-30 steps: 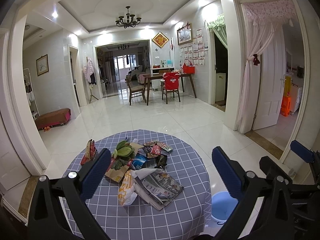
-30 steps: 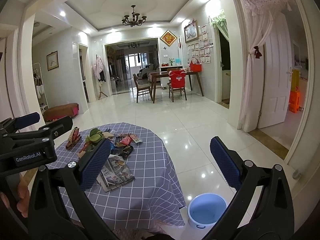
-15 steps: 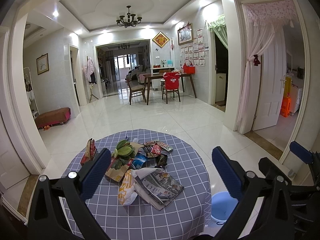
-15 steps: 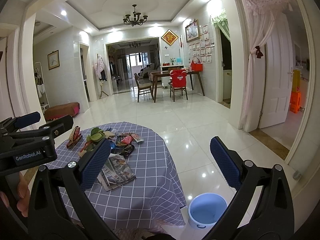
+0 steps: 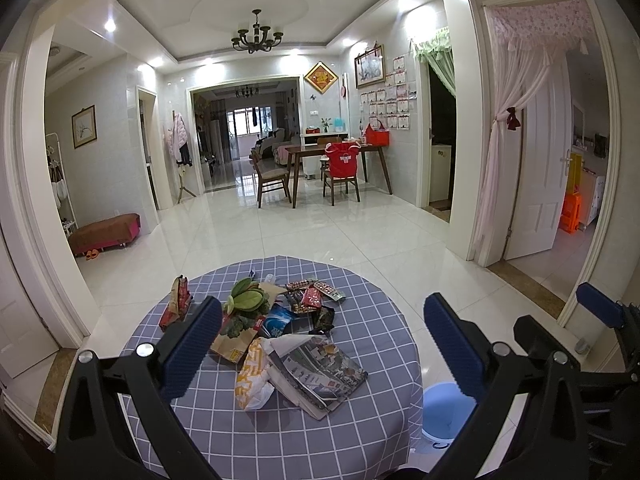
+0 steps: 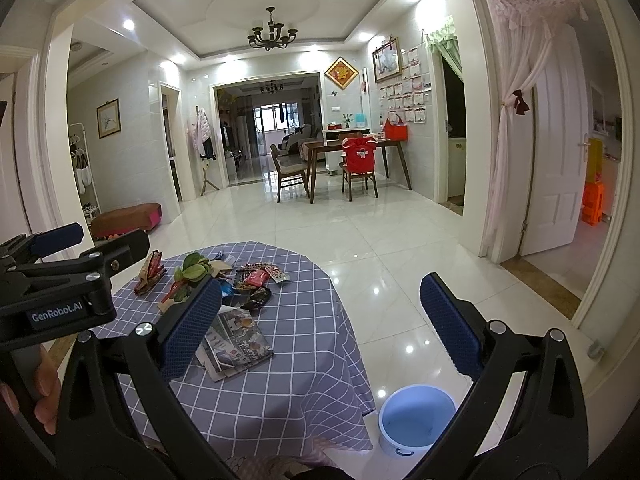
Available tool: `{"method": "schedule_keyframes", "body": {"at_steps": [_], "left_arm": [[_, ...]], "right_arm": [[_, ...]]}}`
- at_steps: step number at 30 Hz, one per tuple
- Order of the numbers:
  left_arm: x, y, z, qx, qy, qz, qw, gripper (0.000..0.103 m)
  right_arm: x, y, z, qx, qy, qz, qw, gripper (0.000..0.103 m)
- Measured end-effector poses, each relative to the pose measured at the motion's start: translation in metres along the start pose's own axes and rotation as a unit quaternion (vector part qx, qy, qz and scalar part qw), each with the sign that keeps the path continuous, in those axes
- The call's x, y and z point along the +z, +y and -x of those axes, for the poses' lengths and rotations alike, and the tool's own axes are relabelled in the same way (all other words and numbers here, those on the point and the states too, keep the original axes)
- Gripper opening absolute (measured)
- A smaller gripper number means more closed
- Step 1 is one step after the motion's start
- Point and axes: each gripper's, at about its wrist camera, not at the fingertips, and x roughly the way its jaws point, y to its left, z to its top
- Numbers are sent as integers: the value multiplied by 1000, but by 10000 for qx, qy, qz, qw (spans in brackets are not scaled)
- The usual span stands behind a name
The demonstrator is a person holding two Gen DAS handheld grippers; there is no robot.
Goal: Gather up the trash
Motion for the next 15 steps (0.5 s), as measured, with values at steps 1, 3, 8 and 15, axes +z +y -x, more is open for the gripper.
{"method": "schedule_keyframes", "body": {"at_steps": [1,3,8,15], "left_arm": [[1,2,0,-1,-1,7,10000,99],[2,4,-1,-4,-1,9,10000,99],[2,4,-1,-1,-1,13,10000,99],[0,6,-4,-16,19,29,10000,99]], "right_arm": [[0,0,0,1,-3,3,10000,97],[0,0,0,14,2,4,10000,97],[1,1,-1,35,11,12,10000,97],[1,1,-1,37,13,16,10000,97]]}}
